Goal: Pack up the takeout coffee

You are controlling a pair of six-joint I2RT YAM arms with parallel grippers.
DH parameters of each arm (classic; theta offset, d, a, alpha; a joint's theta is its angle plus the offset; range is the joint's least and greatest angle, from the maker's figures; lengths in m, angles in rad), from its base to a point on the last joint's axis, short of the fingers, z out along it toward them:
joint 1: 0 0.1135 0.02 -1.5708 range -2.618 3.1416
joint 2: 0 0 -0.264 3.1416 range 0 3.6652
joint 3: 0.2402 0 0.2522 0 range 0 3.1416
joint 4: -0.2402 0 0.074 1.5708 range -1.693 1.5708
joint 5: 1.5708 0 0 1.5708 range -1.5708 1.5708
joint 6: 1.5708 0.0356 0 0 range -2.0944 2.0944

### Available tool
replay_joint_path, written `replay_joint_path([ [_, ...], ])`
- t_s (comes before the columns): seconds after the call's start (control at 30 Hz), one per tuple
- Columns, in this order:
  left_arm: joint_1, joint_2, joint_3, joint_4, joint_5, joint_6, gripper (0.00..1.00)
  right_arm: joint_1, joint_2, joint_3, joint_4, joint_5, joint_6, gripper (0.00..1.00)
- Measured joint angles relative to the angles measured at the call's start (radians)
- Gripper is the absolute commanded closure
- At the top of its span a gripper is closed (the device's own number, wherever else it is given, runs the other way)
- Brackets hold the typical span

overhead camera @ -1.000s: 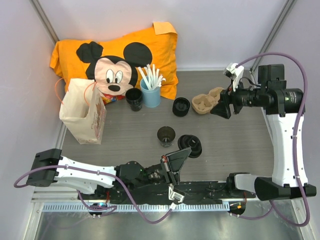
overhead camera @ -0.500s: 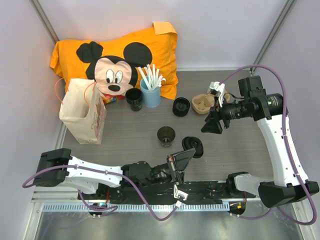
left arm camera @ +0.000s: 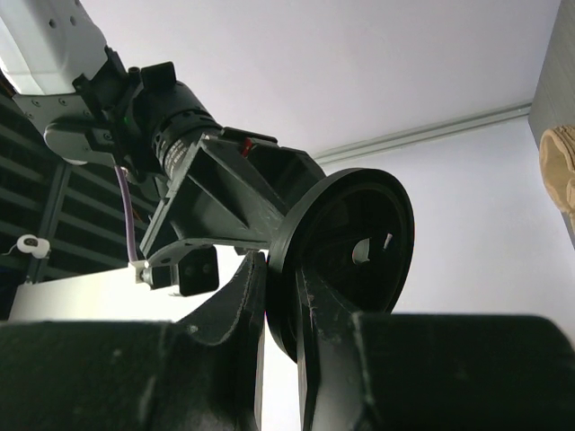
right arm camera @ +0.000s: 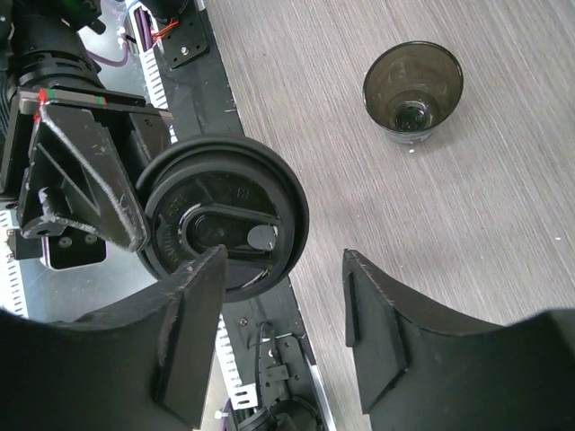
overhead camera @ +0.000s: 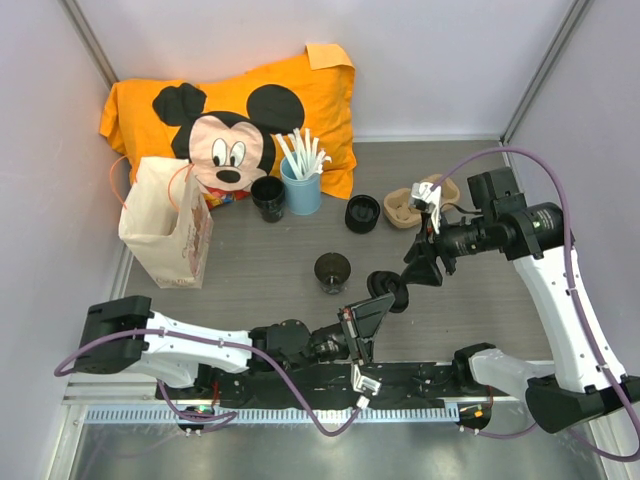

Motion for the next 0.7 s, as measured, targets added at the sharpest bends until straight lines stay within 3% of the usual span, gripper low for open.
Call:
replay_joint_path([
  [0.17, 0.000, 0.012, 0.023, 0.001, 0.003, 0.001, 1.00, 0.010, 0.006, -0.017, 0.000, 0.004, 0.000, 0.44],
  [0.4, 0.000, 0.019, 0.036, 0.006, 0.010, 0.003, 1.00, 0.018, 0.019, -0.025, 0.001, 0.017, -0.011, 0.60],
  [0.57, 0.001, 0.021, 0.041, 0.007, 0.011, 0.004, 1.00, 0.023, 0.023, -0.025, 0.001, 0.018, -0.016, 0.61],
  [0.7, 0.001, 0.025, 0.044, 0.008, 0.011, 0.004, 1.00, 0.037, 0.023, -0.025, 0.001, 0.018, -0.021, 0.79],
])
